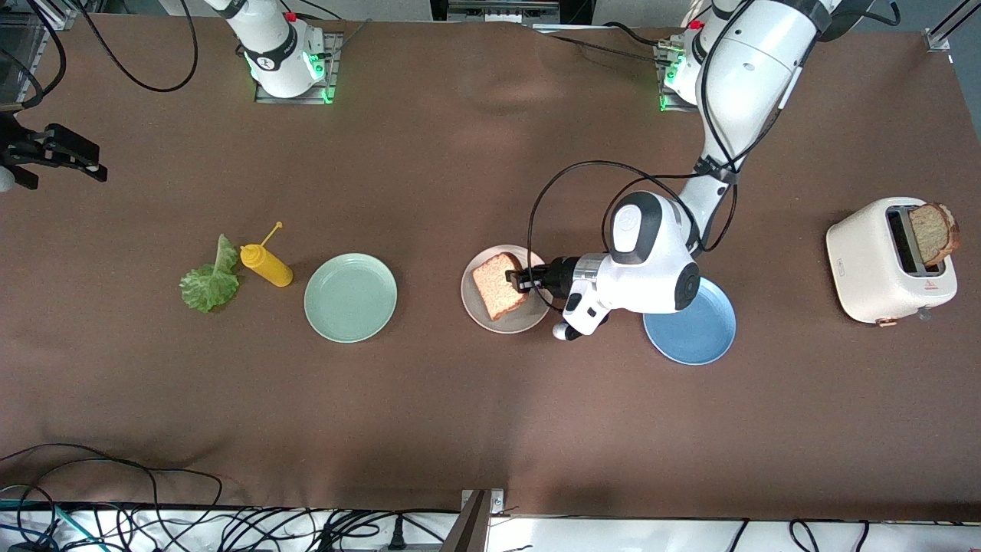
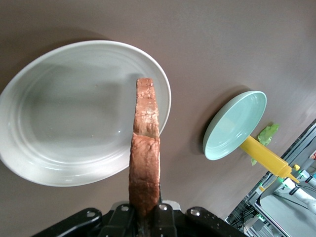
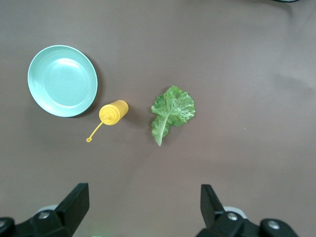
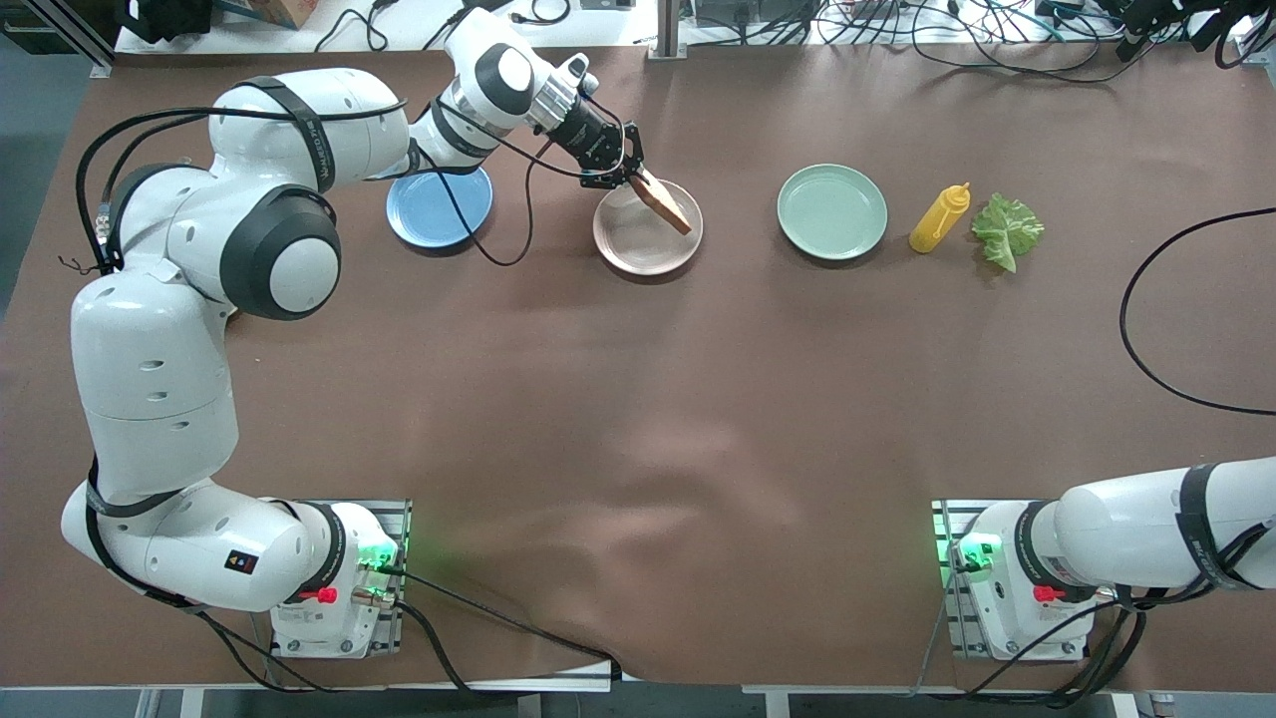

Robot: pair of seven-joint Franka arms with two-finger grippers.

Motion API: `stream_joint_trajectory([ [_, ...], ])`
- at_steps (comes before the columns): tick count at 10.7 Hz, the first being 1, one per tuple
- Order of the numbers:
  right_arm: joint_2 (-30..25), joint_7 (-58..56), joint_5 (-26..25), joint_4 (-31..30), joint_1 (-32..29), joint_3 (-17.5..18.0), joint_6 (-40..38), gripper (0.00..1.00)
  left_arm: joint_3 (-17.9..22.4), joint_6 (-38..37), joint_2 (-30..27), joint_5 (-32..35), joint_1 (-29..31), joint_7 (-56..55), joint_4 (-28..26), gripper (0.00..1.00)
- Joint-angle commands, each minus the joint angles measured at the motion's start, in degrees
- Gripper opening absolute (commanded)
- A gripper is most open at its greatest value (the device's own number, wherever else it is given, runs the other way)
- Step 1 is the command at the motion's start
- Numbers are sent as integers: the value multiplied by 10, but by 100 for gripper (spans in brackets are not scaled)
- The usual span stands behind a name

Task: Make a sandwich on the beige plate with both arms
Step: 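Carry the bread slice with the left gripper onto the beige plate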

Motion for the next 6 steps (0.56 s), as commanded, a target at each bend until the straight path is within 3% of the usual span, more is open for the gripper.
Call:
stream_joint_trajectory([
  [1, 2, 6, 8, 10, 1, -1, -9, 100, 7, 1, 11, -21, -4, 2, 17, 44],
  [4, 3, 5, 8, 10, 1, -1, -9, 100, 12, -3, 5, -13, 3, -1, 14, 65],
  [6, 3, 4, 8, 10, 1, -1, -9, 100, 14, -7, 4, -9, 27, 0, 8, 71],
])
